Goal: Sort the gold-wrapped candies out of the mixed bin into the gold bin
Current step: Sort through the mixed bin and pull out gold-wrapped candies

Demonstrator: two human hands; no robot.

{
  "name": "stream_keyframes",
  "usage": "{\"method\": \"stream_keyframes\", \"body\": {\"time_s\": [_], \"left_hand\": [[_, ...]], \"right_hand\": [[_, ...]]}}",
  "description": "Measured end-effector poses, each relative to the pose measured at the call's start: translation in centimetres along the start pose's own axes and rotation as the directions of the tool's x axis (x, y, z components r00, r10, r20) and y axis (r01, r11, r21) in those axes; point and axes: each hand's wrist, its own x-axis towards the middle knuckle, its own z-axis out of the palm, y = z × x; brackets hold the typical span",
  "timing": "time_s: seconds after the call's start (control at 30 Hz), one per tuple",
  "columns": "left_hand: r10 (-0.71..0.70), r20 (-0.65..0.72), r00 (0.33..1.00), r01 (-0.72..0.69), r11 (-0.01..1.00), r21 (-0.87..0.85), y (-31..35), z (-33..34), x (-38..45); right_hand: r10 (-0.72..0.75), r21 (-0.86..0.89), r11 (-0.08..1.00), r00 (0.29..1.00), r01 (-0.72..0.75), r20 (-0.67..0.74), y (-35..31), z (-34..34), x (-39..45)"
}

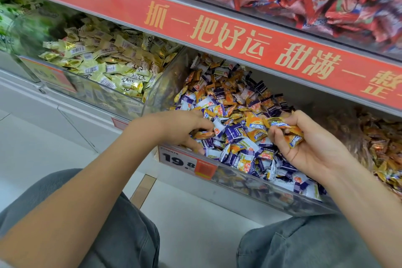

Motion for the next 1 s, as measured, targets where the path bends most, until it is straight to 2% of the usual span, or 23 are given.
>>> {"method": "stream_keyframes", "body": {"time_s": [0.1,0.2,0.3,0.37,0.4,0.43,0.47,0.5,0.53,0.57,0.67,0.8,0.9,1.0], "left_hand": [[-0.008,-0.031,0.999,0.008,1.0,-0.019,-0.2,0.1,0.2],[-0.06,-0.175,0.983,0.05,0.997,-0.064,-0.1,0.3,0.3],[-0.127,-0.425,0.897,0.012,0.965,-0.262,0.5,0.1,-0.1],[-0.224,-0.524,0.822,-0.041,0.894,-0.446,1.4,-0.6,-0.4],[-0.295,-0.502,0.813,-0.08,0.797,-0.598,1.8,-1.0,-0.6],[-0.353,-0.417,0.838,-0.123,0.622,-0.773,2.2,-1.4,-0.9],[-0.358,-0.295,0.886,-0.145,0.389,-0.91,2.7,-1.9,-1.3],[-0.311,-0.189,0.931,-0.139,0.176,-0.975,3.2,-2.3,-1.6],[-0.26,-0.121,0.958,-0.118,0.028,-0.993,3.8,-2.6,-1.8],[-0.236,-0.067,0.97,-0.088,-0.077,-0.993,4.6,-2.7,-1.8],[-0.284,0.092,0.954,0.009,-0.28,-0.96,6.4,-2.5,-0.6],[-0.32,0.202,0.926,0.012,-0.51,-0.86,7.4,-2.2,1.1],[-0.24,0.216,0.947,0.038,-0.58,-0.813,8.6,-2.2,0.8],[-0.046,0.2,0.979,0.139,-0.568,-0.811,12.7,-2.2,-0.3]], "right_hand": [[-0.004,0.011,1.0,1.0,0.004,0.002,0.0,0.0,0.0],[-0.006,0.023,1.0,1.0,0.006,0.012,0.0,-0.2,-0.2],[-0.005,0.061,0.998,1.0,0.003,0.024,-0.1,-0.2,-0.5],[-0.003,0.094,0.996,0.999,0.0,0.039,-0.3,-0.2,-0.9],[-0.004,0.114,0.993,0.999,-0.001,0.046,-0.4,-0.1,-1.3],[-0.007,0.137,0.991,0.999,0.0,0.054,-0.5,-0.1,-1.6],[-0.012,0.16,0.987,0.998,0.002,0.06,-0.7,-0.1,-2.0],[-0.018,0.179,0.984,0.998,0.006,0.068,-0.8,-0.2,-2.5],[-0.024,0.196,0.981,0.997,0.009,0.076,-0.9,-0.4,-3.0],[-0.032,0.214,0.977,0.996,0.014,0.082,-1.0,-0.7,-3.5],[-0.069,0.276,0.96,0.995,0.046,0.074,-1.3,-2.0,-4.9],[-0.108,0.387,0.919,0.993,0.081,0.05,-1.9,-3.9,-6.9],[-0.145,0.359,0.925,0.989,0.121,0.041,-2.2,-5.1,-8.5],[-0.227,0.378,0.901,0.974,0.213,-0.008,-2.9,-7.0,-9.7]]}}
